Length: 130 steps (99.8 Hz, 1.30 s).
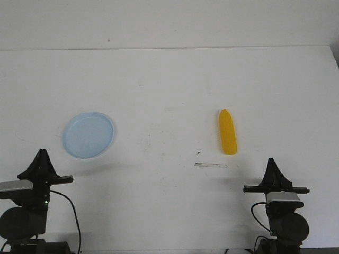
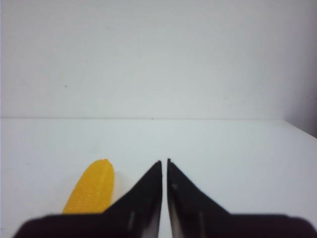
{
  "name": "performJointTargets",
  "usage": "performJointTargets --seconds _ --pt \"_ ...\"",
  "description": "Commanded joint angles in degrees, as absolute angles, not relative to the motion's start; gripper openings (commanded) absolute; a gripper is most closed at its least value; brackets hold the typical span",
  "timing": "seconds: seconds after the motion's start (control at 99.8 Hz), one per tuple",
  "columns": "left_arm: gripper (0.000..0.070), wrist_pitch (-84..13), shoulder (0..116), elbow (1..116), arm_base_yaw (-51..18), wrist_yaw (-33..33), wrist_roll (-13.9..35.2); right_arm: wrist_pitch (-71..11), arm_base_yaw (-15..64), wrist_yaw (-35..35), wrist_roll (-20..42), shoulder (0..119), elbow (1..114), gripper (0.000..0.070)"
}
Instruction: Place corn on plate with both arms
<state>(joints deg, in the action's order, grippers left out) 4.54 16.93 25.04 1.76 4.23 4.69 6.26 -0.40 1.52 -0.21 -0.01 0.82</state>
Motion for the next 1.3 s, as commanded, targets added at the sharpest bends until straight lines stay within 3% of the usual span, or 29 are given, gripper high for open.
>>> performJointTargets --seconds 0.0,0.19,0.561,0.841,1.022,1.192,1.292 --pt "0.0001 2.11 21.28 29.56 1.87 4.23 5.15 6.85 -0.34 1.52 -0.51 0.05 0.73 0.0015" --pt "0.0001 -8.36 33.32 40.47 1.87 4.23 5.39 6.85 -0.34 1.52 -0.51 0.05 0.73 0.0015" --pt "0.0001 -4.82 48.16 43.22 1.98 -4.67 5.89 6.85 -0.34 1.52 -0.51 0.05 0.73 0.0015" --pt "0.0001 -14.06 61.87 50.46 6.13 -11.22 18.87 6.85 -0.34 1.52 -0.51 0.05 0.73 0.0015" --pt "0.0001 -15.22 67.18 51.35 11.05 -19.27 20.21 6.85 -0.34 1.52 -0.51 0.05 0.73 0.0015" --pt "0.0001 -16.12 72.01 52.05 19.22 -34.87 20.23 6.85 -0.34 1.52 -0.51 0.05 0.73 0.0015" --pt "0.0001 -20.25 75.79 54.48 23.49 -38.68 20.21 6.85 -0.34 1.52 -0.51 0.05 0.73 0.0015"
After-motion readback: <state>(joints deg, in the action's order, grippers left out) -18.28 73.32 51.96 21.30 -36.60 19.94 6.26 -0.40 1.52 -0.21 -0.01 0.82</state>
